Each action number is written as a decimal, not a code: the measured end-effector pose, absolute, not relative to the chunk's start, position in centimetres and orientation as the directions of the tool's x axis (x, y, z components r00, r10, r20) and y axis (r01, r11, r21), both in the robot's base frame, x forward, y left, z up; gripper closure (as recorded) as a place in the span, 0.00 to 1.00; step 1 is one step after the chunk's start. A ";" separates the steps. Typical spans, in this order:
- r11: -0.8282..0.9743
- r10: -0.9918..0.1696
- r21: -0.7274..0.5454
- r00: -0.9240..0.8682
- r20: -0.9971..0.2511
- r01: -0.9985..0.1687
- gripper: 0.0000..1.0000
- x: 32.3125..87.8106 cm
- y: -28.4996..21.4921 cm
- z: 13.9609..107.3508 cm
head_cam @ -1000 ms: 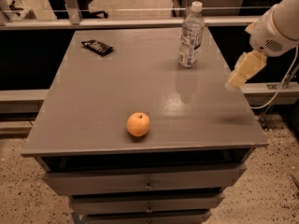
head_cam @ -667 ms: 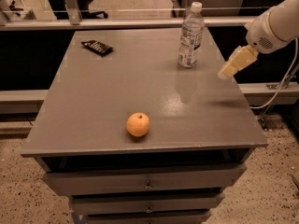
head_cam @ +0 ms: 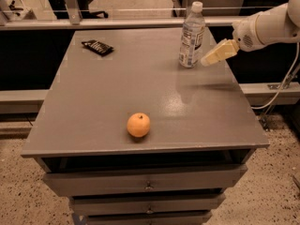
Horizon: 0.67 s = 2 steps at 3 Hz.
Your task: Move blue plastic bottle near orange
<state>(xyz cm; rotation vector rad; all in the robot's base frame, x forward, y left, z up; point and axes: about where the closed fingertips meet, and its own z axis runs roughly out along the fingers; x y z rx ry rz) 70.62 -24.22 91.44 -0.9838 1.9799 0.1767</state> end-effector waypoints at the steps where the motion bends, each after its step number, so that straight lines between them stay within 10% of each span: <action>1: 0.674 -0.493 -0.175 -0.261 -0.830 -0.717 0.00 72.4 -21.6 90.7; 2: 0.658 -0.437 -0.126 -0.240 -0.867 -0.743 0.00 73.4 -19.0 90.1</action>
Offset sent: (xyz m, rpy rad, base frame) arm 0.0374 0.0771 -0.0153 0.2784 -0.0239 0.1097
